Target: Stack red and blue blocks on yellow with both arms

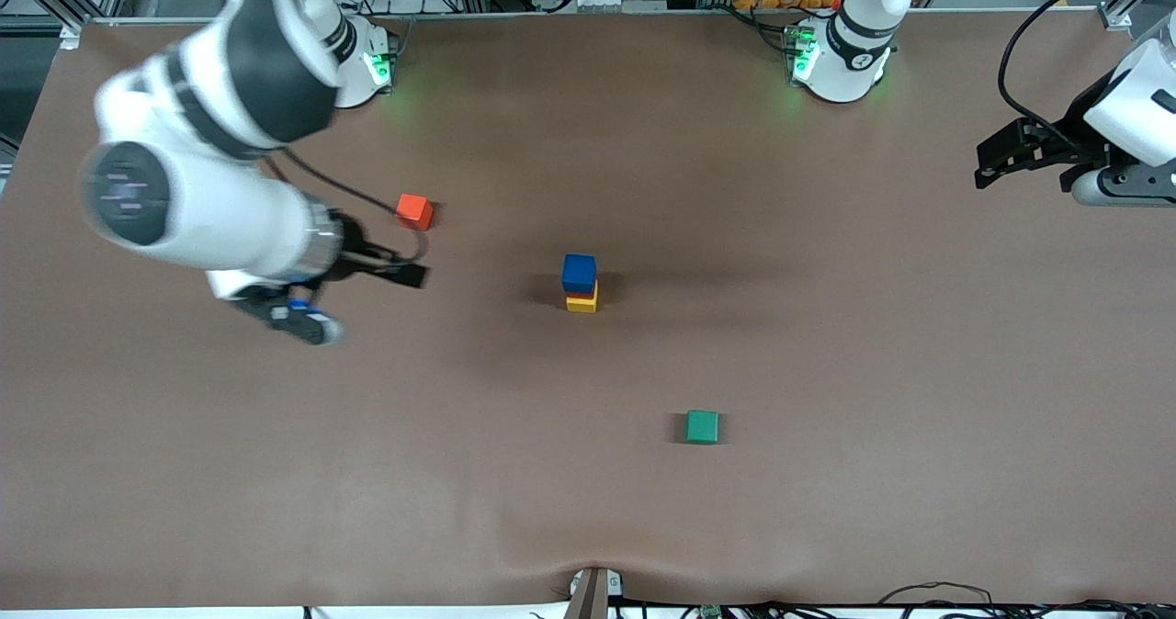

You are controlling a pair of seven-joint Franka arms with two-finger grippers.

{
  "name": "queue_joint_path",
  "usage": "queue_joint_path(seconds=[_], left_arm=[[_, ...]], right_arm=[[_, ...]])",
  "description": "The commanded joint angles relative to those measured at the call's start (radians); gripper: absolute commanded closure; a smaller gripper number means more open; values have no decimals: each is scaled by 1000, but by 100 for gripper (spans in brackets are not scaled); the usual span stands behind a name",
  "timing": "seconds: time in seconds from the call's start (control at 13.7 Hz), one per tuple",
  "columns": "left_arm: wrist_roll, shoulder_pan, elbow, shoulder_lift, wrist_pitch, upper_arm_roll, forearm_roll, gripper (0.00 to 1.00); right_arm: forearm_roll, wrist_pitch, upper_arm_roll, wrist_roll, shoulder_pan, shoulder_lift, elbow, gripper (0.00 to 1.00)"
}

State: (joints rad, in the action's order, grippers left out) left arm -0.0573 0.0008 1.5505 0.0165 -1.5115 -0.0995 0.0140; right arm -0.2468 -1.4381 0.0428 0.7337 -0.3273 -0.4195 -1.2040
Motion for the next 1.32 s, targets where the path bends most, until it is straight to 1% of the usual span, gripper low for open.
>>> queue_joint_path(seconds=[0.0, 0.07, 0.15, 0.44, 0.59, 0.81, 0.88, 1.03, 1.24], left_arm=[[2, 2, 0, 5, 5, -12, 6, 0], [2, 2, 3, 5, 5, -14, 8, 0], [2, 4, 3, 5, 7, -14, 8, 0], [5, 4, 2, 7, 8, -14, 8, 0], [4, 2, 0, 5, 8, -14, 8, 0], [4, 4, -1, 7, 8, -17, 8, 0], [4, 4, -1, 7, 8, -17, 8, 0], [5, 4, -3, 7, 8, -17, 8, 0], [10, 4, -4, 7, 8, -17, 8, 0]], right_arm=[[73, 33, -17, -33, 88, 56, -31, 0], [110, 39, -15, -69, 106, 67, -31, 0], [129, 48, -15, -139, 140, 71, -31, 0], [164, 64, -15, -442, 272, 80, -37, 0], [202, 59, -15, -586, 322, 80, -51, 0], [210, 42, -15, -626, 384, 80, -69, 0], [210, 35, -17, -666, 401, 85, -92, 0], [210, -20, -17, -726, 421, 126, -169, 0], [208, -73, -20, -726, 412, 238, -299, 0]])
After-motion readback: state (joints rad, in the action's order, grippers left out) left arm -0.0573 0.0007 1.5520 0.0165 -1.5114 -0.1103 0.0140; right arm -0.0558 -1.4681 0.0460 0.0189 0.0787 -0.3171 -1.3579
